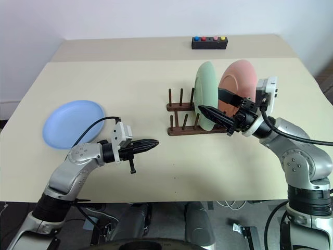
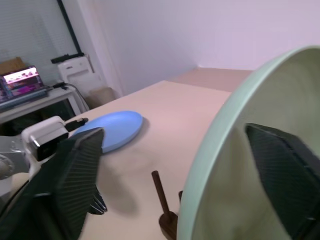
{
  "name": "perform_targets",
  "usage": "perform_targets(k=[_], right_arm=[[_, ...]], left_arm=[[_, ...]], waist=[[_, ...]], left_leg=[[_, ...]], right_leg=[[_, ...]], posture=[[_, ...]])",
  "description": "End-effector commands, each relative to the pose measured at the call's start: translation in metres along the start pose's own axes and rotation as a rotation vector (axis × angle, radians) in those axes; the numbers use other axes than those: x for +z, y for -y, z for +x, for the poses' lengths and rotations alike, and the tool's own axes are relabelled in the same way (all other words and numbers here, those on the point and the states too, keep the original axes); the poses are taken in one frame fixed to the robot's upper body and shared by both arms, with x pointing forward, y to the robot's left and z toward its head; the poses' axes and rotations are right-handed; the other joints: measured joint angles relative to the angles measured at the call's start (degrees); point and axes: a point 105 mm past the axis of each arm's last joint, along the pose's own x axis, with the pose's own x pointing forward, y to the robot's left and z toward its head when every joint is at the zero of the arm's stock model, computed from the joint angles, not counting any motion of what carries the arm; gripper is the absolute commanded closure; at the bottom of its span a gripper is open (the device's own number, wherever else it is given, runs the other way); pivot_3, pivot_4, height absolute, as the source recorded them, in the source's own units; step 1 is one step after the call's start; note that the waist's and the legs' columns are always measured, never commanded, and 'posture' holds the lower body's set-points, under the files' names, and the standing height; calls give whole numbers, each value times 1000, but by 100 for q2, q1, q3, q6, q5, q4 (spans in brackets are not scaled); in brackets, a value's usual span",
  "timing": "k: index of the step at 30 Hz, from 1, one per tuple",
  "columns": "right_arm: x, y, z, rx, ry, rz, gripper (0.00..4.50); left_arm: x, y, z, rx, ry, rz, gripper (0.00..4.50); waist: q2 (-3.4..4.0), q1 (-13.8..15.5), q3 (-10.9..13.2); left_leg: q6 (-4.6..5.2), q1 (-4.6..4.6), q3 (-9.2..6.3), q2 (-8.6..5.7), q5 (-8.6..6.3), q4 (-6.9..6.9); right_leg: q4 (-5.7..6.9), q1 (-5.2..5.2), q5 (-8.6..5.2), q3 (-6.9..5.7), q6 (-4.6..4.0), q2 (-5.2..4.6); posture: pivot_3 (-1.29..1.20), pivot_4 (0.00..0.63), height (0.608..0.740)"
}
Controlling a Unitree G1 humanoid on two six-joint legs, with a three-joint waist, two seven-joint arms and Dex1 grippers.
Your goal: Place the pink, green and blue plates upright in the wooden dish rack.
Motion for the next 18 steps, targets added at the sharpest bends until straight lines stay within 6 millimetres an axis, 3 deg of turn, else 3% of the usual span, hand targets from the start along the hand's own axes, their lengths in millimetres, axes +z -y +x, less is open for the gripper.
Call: perform_targets(k=[1, 18], right_arm=[[15, -4, 0, 3, 37, -77, 48], [46, -5, 1, -46, 21, -325, 48]], left_arm=[[9, -1, 1, -3, 28, 38, 4500], [10, -2, 1, -3, 31, 43, 4500]], waist=[[0, 0, 0], [0, 2, 0]], left_leg=[[0, 0, 0, 0, 0, 0], [0, 0, 0, 0, 0, 0]], right_leg=[[0, 0, 0, 0, 0, 0], [0, 0, 0, 0, 0, 0]], posture=[[0, 150, 740], [0, 150, 740]])
